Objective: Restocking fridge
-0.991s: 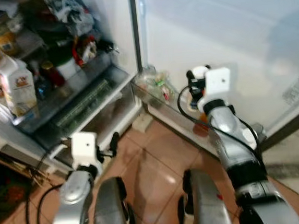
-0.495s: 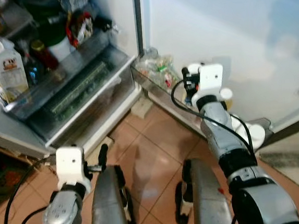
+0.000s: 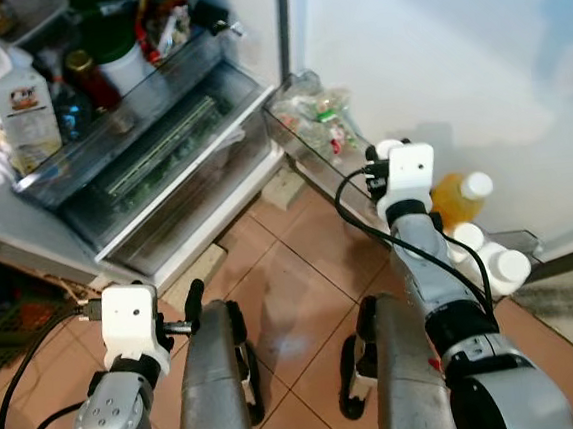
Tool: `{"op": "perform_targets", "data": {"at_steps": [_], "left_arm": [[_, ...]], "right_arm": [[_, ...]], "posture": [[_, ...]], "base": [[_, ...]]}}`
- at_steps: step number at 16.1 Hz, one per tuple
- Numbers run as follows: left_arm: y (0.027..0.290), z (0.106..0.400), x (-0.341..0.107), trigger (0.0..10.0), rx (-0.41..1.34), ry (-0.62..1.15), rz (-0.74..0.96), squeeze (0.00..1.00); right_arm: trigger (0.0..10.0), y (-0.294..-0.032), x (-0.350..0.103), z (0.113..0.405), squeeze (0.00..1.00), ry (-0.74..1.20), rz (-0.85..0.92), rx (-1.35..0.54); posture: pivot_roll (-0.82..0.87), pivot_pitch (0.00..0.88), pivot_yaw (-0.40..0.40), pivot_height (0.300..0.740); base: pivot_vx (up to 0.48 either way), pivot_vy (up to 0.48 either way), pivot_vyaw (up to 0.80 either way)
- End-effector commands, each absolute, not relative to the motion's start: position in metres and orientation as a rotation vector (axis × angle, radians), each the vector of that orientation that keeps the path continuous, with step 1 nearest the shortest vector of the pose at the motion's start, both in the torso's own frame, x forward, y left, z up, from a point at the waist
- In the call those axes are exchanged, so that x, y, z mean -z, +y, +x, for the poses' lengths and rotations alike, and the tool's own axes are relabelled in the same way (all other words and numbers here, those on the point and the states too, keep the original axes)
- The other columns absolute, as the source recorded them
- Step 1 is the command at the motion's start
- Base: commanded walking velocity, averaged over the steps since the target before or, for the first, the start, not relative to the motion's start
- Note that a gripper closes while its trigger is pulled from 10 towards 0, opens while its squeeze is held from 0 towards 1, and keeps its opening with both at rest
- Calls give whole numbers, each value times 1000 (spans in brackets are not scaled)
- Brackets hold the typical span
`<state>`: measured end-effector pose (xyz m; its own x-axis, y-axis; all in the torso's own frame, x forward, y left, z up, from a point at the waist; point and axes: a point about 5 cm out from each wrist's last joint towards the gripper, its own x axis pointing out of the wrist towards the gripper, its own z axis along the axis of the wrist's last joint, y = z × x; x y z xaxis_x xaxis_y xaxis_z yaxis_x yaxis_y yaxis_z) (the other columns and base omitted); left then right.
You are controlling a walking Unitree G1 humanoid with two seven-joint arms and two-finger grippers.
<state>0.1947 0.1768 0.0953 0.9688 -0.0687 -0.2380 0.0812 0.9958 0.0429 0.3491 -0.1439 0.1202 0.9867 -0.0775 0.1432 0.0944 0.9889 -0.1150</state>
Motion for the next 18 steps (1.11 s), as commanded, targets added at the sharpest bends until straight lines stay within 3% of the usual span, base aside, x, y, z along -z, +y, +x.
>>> {"op": "perform_targets", "data": {"at_steps": [1,2,3,4,13,18], "left_arm": [[180,191,-90,10000,71,278,56,0],[180,192,-90,10000,74,279,57,0],[179,194,-89,10000,77,280,58,0],[178,195,-90,10000,80,278,59,0],[178,212,-89,10000,100,259,72,0],[177,227,-90,10000,113,232,77,0]], "right_arm": [[10000,-162,-94,337,0,-28,-123,180],[10000,-164,-91,334,0,-15,-114,196],[10000,-164,-89,332,678,-11,-98,203],[10000,-166,-89,330,1000,-12,-101,214],[10000,-179,-94,320,1000,-11,-113,260],[10000,-176,-118,323,1000,-119,-93,200]], "posture": [[199,358,18,610],[196,353,19,610],[195,350,21,610],[195,346,22,610],[164,307,34,610],[140,262,33,610]], "base": [[0,0,0],[0,0,0],[0,0,0],[0,0,0],[0,0,0],[0,0,0]]}}
